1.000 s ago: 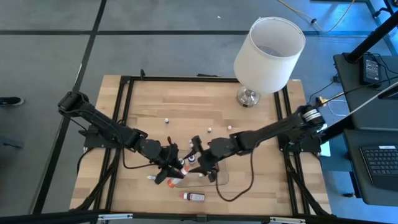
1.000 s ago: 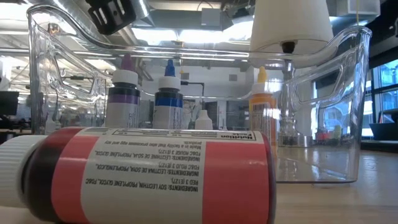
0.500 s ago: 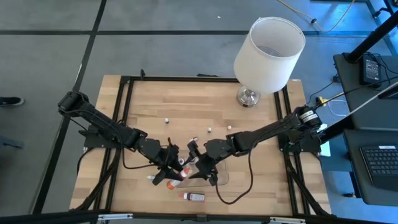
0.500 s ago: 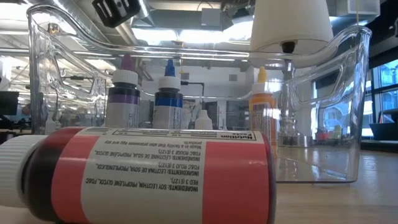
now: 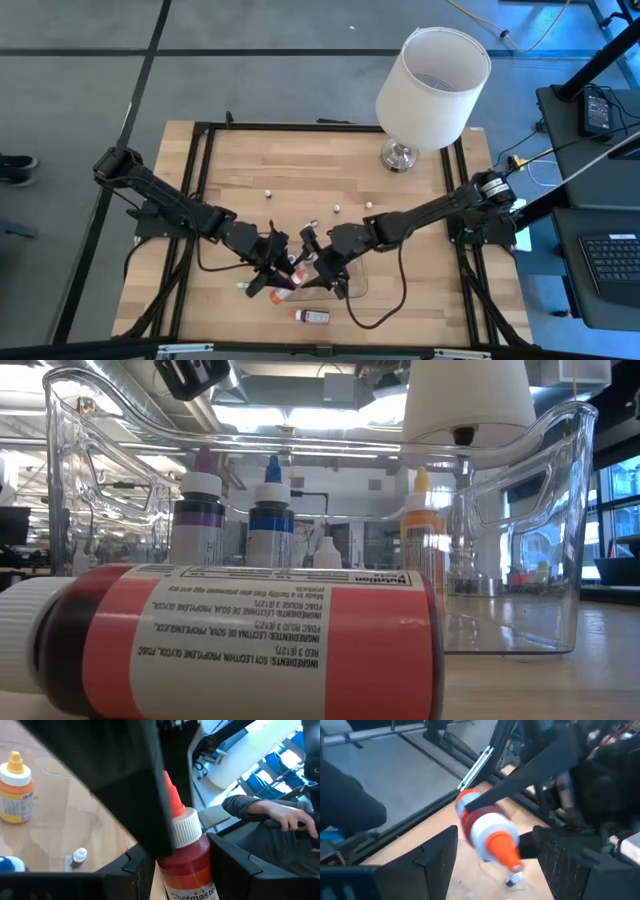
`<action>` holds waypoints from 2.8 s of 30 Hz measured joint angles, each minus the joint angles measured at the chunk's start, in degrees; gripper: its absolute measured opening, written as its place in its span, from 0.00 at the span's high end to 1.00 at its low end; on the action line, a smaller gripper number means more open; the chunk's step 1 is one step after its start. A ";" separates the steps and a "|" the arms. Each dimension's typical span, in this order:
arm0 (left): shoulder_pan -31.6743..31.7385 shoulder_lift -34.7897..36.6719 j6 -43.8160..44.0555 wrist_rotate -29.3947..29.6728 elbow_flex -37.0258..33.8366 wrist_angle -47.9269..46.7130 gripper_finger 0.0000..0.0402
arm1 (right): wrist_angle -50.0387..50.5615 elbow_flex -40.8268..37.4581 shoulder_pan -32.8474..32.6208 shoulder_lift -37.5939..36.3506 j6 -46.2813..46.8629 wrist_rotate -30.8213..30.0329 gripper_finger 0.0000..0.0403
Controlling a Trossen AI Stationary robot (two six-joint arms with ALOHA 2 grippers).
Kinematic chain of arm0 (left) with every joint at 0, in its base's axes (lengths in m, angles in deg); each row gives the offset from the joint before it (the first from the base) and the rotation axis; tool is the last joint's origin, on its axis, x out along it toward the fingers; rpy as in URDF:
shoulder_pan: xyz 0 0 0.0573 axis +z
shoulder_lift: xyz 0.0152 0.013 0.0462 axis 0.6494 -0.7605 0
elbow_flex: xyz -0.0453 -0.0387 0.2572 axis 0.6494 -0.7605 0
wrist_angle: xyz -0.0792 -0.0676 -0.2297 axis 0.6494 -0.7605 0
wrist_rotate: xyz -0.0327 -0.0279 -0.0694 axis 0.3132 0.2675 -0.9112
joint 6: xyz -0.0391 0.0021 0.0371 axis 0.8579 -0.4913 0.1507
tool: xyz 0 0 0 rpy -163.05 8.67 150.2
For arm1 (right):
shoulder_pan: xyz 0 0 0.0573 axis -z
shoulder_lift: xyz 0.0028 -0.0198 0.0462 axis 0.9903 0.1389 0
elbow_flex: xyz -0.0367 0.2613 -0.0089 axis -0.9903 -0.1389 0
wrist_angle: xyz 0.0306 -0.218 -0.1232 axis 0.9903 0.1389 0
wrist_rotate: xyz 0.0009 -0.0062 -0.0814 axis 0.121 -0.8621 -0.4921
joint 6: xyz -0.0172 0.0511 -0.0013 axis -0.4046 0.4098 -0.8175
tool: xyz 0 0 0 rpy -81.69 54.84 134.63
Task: Pick & Place food coloring
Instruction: Put the big orange food coloring bottle into the container
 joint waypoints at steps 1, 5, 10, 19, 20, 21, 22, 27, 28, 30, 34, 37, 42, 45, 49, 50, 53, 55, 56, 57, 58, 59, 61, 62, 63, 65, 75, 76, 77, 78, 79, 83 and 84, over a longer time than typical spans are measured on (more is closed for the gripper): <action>0.13 0.00 -0.01 -0.03 0.00 -0.03 0.61 | 0.08 -0.02 0.00 0.04 -0.03 0.56 0.36; 0.40 0.00 -0.02 -0.07 0.00 -0.12 0.60 | -0.56 0.00 0.00 0.16 -0.06 2.85 0.39; 0.36 0.00 -0.02 -0.63 0.00 0.02 0.61 | 0.30 0.00 0.06 0.28 -0.11 2.80 0.48; 0.36 0.00 -0.02 -1.00 0.00 0.01 0.60 | 0.15 0.00 0.23 0.28 -0.19 2.58 0.69; 0.36 0.00 -0.04 -1.20 0.00 0.01 0.60 | 0.18 0.00 0.22 0.28 -0.19 2.58 0.70; 0.38 0.00 -0.02 -1.36 0.00 0.01 0.60 | 0.18 0.00 0.22 0.28 -0.17 2.60 0.70; 0.38 0.00 -0.02 -1.37 0.00 0.03 0.60 | 0.18 0.00 0.22 0.28 -0.16 2.62 0.70; 0.38 0.00 -0.02 -1.37 0.00 0.01 0.58 | 0.40 0.00 0.22 0.28 -0.16 2.62 0.69; 0.38 0.00 -0.02 -1.36 0.00 0.01 0.57 | 0.42 0.00 0.22 0.28 -0.14 2.62 0.69; 0.38 0.00 0.00 -1.36 0.00 0.02 0.56 | 0.45 0.00 0.22 0.28 -0.10 2.62 0.69; 0.41 0.00 -0.02 -1.34 0.00 0.03 0.54 | 1.86 -0.01 0.15 -0.10 -0.01 2.93 0.69; 0.42 0.02 -0.36 -1.03 0.00 0.06 0.51 | 4.29 -0.11 -0.02 -0.61 0.03 1.60 0.69; 0.77 0.20 -4.94 -0.79 0.00 -0.57 0.45 | 9.99 -0.13 -0.21 -2.22 1.67 -0.23 0.69; 1.26 2.04 -5.01 -1.23 0.00 -3.74 0.44 | 16.11 -0.13 -0.15 -3.25 4.45 -0.71 0.69; 1.47 4.91 -5.73 3.12 0.00 -9.87 0.43 | 24.35 -0.09 -0.15 -5.43 8.92 -7.40 0.70; 1.31 5.60 -6.44 4.51 0.00 -10.70 0.43 | 26.35 -0.09 -0.15 -5.72 9.86 -9.83 0.70; 0.09 6.99 -8.01 9.99 0.02 -13.76 0.43 | 33.01 0.21 -0.13 -5.95 12.62 -14.07 0.70; -0.71 6.93 -8.28 13.97 0.02 -15.20 0.43 | 39.00 1.76 -0.09 -5.89 15.71 -14.46 0.70; -1.05 6.87 -8.21 15.58 0.02 -15.66 0.43 | 41.16 2.62 -0.09 -5.59 17.05 -14.67 0.70; -1.31 6.76 -8.17 16.86 0.03 -15.80 0.43 | 42.96 3.37 -0.15 -5.35 18.20 -15.66 0.70; -1.50 6.55 -8.18 17.99 0.04 -16.13 0.43 | 45.25 3.81 -0.17 -5.24 19.31 -17.13 0.70; -1.65 6.30 -8.25 18.88 0.04 -16.74 0.43 | 47.25 4.02 -0.20 -5.23 19.77 -18.03 0.70; -1.79 6.08 -8.50 20.02 0.04 -17.56 0.43 | 48.68 4.62 -0.13 -5.23 20.93 -18.22 0.70; -1.87 6.12 -8.50 20.32 0.04 -17.38 0.43 | 49.01 5.09 -0.11 -5.23 21.22 -18.08 0.70; -1.94 6.16 -8.50 20.43 0.04 -17.11 0.43 | 50.08 5.55 -0.09 -5.22 21.53 -18.09 0.70; -1.96 6.16 -8.57 20.45 0.04 -17.67 0.43 | 51.91 5.88 -0.11 -5.10 22.07 -17.79 0.70; -1.96 6.15 -9.62 20.86 0.04 -18.59 0.44 | 53.74 6.58 -0.09 -2.85 21.00 -16.75 0.70; -1.96 6.14 -9.95 21.03 0.04 -18.58 0.43 | 54.47 6.82 -0.10 -2.82 20.90 -16.77 0.70; -1.96 6.14 -10.05 21.30 0.04 -18.59 0.43 | 54.85 7.01 -0.11 -2.84 20.86 -16.77 0.70; -1.96 6.14 -10.05 21.87 0.04 -18.96 0.43 | 54.81 7.28 -0.11 -2.85 20.84 -16.77 0.70; -1.96 6.14 -10.03 22.57 0.04 -19.49 0.43 | 54.82 7.55 -0.12 -2.85 20.83 -16.77 0.70; -1.96 6.12 -10.01 24.35 0.04 -20.52 0.43 | 57.23 9.87 -0.13 -2.79 20.54 -16.79 0.70; -1.96 6.10 -10.01 24.53 0.04 -20.62 0.43 | 57.21 10.66 -0.13 -2.61 20.22 -16.81 0.70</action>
